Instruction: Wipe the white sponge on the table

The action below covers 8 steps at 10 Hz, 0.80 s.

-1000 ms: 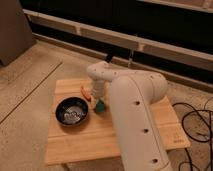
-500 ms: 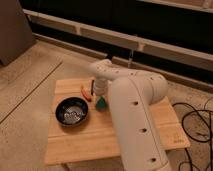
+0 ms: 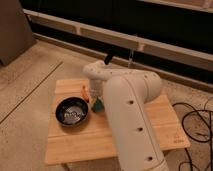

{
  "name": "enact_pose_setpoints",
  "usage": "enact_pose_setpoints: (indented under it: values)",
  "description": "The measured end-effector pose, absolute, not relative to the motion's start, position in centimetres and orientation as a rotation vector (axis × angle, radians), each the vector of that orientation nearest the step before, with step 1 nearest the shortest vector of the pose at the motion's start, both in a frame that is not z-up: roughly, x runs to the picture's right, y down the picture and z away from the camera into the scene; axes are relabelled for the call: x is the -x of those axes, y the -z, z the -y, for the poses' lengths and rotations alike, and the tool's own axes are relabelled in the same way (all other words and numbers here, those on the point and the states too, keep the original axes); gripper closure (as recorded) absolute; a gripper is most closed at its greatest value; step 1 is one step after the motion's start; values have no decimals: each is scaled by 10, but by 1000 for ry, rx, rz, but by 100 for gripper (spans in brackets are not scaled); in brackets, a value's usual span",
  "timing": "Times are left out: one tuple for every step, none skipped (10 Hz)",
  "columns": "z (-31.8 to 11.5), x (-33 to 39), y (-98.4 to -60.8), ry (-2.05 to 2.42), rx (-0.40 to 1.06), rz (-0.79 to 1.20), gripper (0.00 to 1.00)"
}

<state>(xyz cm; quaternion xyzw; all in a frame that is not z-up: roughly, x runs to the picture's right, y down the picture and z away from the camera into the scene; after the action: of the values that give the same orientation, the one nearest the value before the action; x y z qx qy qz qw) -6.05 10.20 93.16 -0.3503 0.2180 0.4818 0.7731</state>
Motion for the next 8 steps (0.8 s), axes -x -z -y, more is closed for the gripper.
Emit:
enact_pose_setpoints:
  values:
    - [-104,67,-926,-1038,753,-466,100]
    - [-107,73,-918,-1030,745,-456,100]
    - [-112,77,-908,-1021,734,-453,100]
    - [-121,78,-898,-1018,726,-457,100]
    - [-128,76,-892,-1029,726,-461,100]
    - [-138,74,-887,-1043,730,-467,100]
    - [-149,73,-886,-1064,740,-473,100]
    - [-155,71,-886,-1079,744,-474,100]
